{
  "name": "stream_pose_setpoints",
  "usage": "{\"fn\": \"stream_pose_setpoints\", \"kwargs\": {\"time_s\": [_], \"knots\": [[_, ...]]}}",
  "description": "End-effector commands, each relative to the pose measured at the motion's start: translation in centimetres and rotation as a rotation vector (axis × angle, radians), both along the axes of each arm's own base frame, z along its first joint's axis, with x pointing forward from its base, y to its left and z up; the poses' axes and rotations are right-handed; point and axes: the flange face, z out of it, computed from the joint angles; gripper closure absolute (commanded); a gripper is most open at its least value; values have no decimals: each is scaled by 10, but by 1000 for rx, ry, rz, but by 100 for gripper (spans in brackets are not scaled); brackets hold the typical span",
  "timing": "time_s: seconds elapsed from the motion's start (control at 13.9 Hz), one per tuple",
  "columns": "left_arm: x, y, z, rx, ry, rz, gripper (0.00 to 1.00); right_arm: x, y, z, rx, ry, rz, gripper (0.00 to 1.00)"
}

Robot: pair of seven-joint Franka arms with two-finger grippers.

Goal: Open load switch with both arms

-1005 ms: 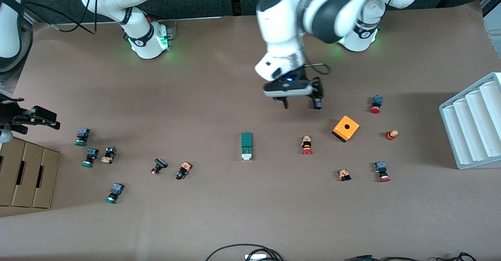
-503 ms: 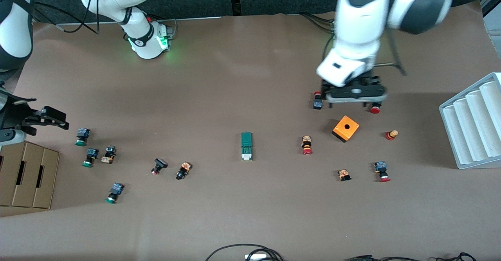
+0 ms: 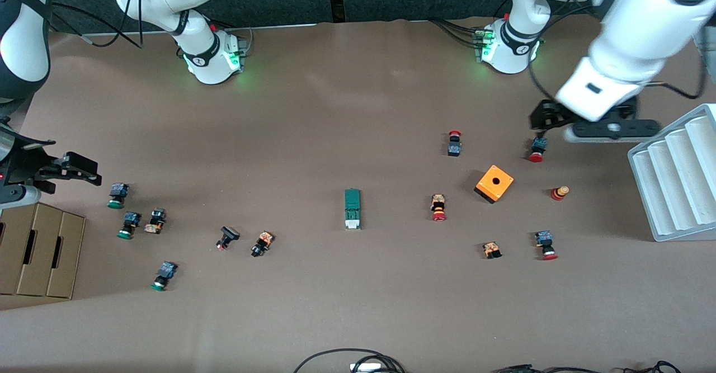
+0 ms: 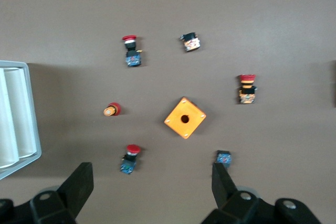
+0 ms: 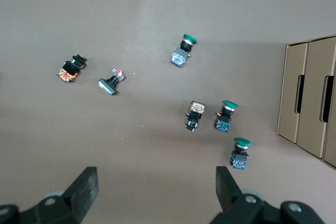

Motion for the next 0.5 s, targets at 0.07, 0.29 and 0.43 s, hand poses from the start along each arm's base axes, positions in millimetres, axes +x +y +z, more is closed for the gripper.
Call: {"fn": "stream_pose_setpoints", "kwargs": {"time_s": [0.07,0.29,0.43], "knots": [[-2,58,8,-98,34,-4,0,2,-2,8,26,-21,-22,0],[-8,76,10,-103,54,25,0,0,-25,7,62,-24,-72,0],[-8,79,12,-139,53,49,0,0,-27,7,60,-24,-75,0]]}}
